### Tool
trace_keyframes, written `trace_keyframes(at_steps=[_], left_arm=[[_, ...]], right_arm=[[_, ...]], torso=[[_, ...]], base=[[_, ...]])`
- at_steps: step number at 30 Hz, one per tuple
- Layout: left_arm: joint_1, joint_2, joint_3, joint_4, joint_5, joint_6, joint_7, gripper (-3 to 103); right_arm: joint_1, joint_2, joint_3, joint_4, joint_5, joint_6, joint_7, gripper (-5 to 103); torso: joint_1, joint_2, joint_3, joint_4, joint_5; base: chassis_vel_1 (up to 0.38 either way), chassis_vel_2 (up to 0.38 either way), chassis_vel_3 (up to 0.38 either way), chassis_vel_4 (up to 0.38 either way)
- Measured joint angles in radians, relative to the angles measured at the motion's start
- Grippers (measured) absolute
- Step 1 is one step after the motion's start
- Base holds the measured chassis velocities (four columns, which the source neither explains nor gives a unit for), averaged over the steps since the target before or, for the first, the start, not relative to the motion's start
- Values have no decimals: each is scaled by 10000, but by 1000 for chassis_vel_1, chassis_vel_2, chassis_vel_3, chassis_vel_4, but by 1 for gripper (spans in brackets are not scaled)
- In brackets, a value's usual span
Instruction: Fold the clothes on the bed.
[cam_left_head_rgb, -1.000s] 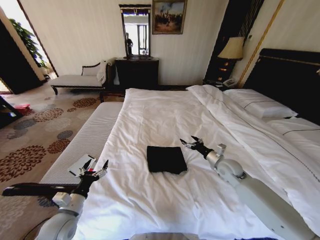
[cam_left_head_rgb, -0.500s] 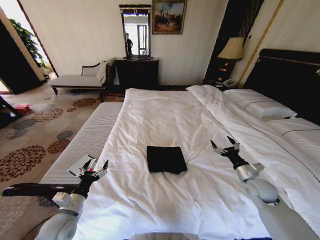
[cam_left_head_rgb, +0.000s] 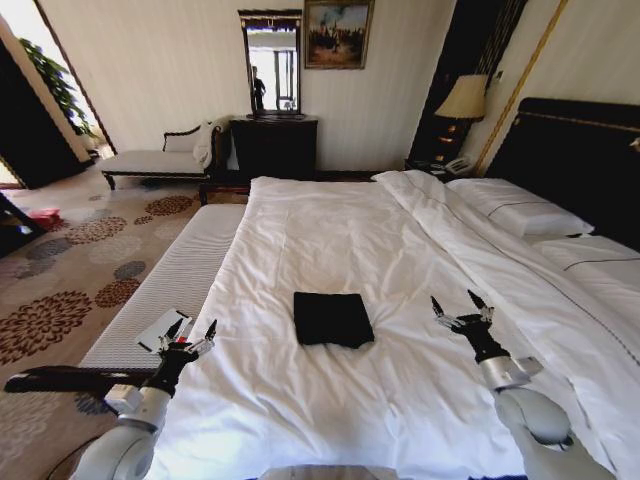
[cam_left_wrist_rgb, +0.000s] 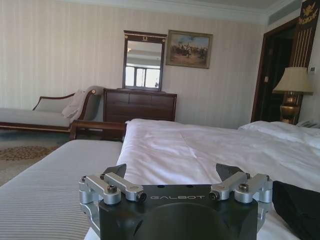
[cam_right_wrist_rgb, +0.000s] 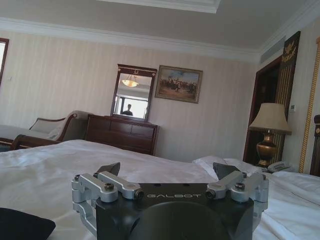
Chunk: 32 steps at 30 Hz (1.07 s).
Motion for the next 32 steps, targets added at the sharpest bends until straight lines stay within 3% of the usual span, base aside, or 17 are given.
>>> trace_keyframes(at_steps=[32], left_arm=[[0, 0, 0, -1, 0, 0, 0, 100]], right_arm=[[61, -16, -77, -31, 22, -24, 48, 100]], torso=[[1, -1, 0, 0, -1]], base=[[0, 0, 0, 0]])
